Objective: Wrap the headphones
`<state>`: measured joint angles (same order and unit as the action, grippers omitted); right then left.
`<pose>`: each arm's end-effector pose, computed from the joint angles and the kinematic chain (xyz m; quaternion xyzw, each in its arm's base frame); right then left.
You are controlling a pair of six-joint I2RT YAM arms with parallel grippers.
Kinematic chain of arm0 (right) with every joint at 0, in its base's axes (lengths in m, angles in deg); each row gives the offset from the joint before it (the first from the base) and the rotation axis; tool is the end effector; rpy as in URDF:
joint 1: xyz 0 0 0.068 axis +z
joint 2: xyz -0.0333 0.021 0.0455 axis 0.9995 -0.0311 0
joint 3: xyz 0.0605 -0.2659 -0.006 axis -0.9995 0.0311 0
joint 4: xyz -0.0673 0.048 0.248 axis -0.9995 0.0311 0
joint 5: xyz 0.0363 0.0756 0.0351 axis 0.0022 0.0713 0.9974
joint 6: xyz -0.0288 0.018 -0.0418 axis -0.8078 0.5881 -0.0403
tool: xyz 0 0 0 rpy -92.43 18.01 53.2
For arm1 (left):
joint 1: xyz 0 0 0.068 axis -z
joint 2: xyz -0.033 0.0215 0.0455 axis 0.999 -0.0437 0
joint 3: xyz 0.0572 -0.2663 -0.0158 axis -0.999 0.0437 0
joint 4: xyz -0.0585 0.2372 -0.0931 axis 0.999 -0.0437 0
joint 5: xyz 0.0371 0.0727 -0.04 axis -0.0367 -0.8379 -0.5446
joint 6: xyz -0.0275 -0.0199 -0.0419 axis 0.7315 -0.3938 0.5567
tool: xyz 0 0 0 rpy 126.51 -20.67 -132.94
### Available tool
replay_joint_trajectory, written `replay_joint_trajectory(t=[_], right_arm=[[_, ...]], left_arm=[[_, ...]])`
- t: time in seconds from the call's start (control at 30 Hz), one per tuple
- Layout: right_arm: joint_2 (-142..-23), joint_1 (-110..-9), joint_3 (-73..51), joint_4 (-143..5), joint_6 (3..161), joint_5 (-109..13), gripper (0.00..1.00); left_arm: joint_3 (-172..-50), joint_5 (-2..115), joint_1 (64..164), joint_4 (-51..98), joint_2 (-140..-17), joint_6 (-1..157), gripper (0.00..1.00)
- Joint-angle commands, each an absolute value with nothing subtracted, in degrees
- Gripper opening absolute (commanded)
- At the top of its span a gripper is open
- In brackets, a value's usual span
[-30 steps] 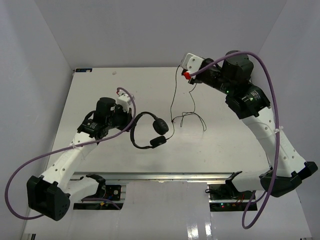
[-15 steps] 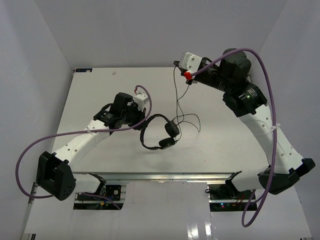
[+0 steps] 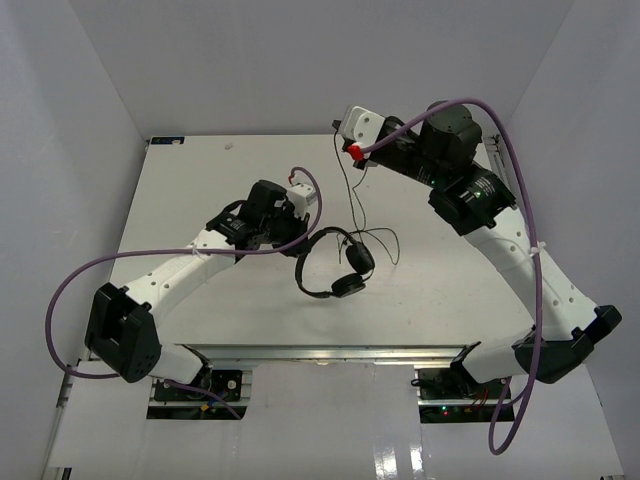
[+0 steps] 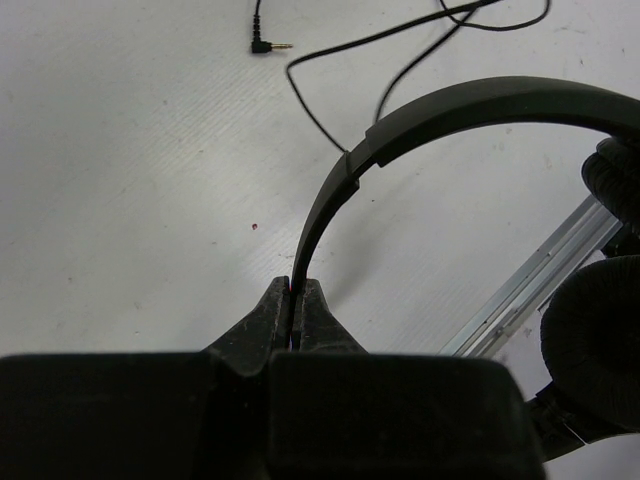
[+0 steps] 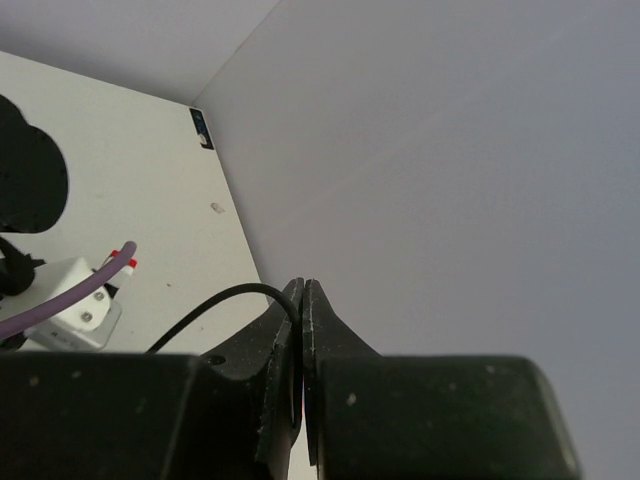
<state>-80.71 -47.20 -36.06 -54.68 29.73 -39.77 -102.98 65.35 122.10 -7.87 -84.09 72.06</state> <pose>0.2093 0.1950 0.5283 -0.5297 0.4119 0.0629 0.7388 0.2445 -0.1813 0.2841 0.2804 0.8749 -0.2565 0.3003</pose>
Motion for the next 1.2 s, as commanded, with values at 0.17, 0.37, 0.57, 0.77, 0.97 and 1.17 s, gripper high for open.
replay_joint_trajectory(t=[0.17,0.37,0.57,0.77,0.97,1.17], right_arm=[[-82.8,-47.2,-34.4,-61.5,32.4,-47.1,0.08],[-82.4,-48.4,-28.6,-61.5,34.9,-49.8,0.08],[-81.5,-50.3,-21.9,-60.0,37.6,-46.6,0.08],[-81.8,-57.3,-15.5,-59.6,41.1,-44.9,0.08],[-81.0,-68.9,-5.9,-59.9,51.0,-37.0,0.08],[-75.8,-70.5,7.8,-60.7,47.4,-34.0,0.08]], left_arm=[[-102.3,63.2,126.3,-3.6,-82.2,75.6,0.0],[-97.0,65.3,126.3,2.0,-75.9,78.8,0.0],[-92.2,65.5,126.4,1.6,-70.5,80.6,0.0],[-88.0,53.4,126.4,-6.6,-62.4,84.5,0.0],[-87.9,42.9,126.3,-15.2,-56.8,91.8,0.0],[-91.3,40.1,126.2,-18.9,-53.9,93.4,0.0]])
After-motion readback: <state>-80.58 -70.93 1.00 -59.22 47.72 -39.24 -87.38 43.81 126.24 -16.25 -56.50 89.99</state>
